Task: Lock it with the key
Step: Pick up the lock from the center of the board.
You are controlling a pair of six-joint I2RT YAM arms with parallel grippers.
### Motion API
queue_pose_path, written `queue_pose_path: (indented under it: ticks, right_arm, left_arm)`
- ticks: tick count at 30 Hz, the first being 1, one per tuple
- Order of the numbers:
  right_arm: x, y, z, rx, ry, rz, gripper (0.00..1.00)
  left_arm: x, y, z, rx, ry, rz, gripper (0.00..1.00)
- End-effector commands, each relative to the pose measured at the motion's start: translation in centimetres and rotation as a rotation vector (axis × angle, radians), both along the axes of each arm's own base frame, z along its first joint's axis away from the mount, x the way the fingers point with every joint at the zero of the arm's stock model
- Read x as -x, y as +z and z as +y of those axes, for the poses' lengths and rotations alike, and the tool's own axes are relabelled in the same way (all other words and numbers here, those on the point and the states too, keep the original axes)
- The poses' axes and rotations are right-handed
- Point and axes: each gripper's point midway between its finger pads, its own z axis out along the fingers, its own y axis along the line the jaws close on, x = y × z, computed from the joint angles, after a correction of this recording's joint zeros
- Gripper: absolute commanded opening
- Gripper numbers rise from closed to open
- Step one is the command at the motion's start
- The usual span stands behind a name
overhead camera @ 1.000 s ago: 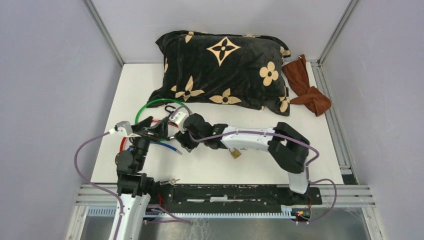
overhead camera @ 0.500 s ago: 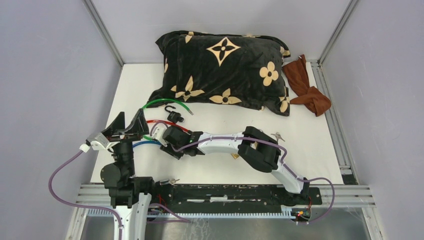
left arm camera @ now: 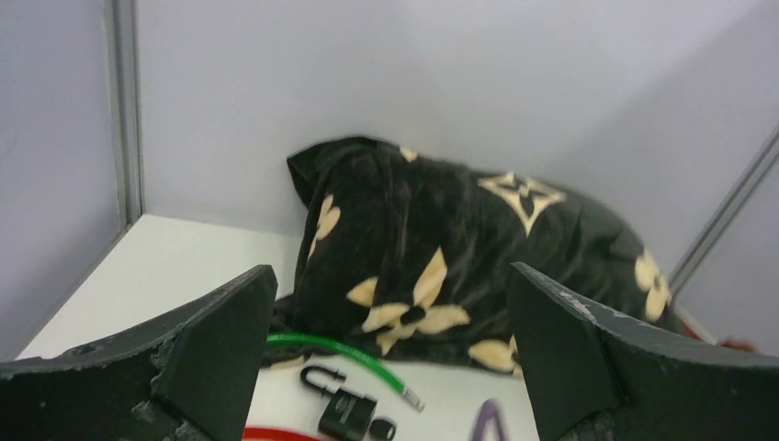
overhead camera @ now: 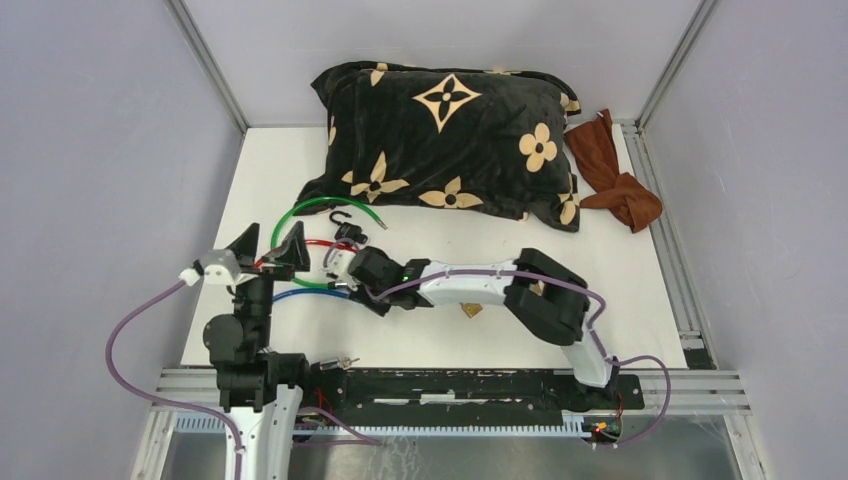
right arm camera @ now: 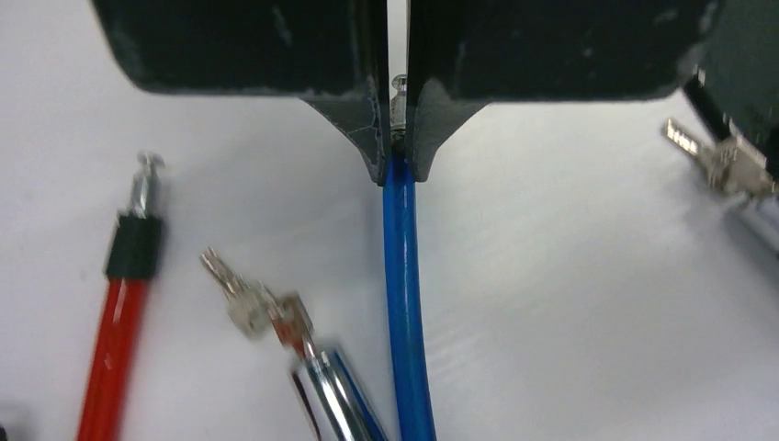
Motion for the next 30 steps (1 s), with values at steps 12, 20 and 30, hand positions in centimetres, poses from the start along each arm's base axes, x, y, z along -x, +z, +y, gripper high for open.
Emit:
queue_pose_path:
  ticks: [12,20,30]
  right_arm:
    - [2.0,9.5,-9.8,-0.307,-0.015,0.027,0.0]
    - [3.1,9.2,-12.1,-0.347,0.027,0.001,0.0]
    - [5.0,10.3,-12.8,-0.414,0.121,-0.011,0.0]
  left_arm:
    - [3.4,-17.5,-9.2,-1.02,-0.998,0.68,0.96]
    - [3.1,-24.0,-9.1,-1.215,-1.188,0.74,1.0]
    - [-3.9,-25.8,-10.4,-1.359,-1.014,0.514,0.98]
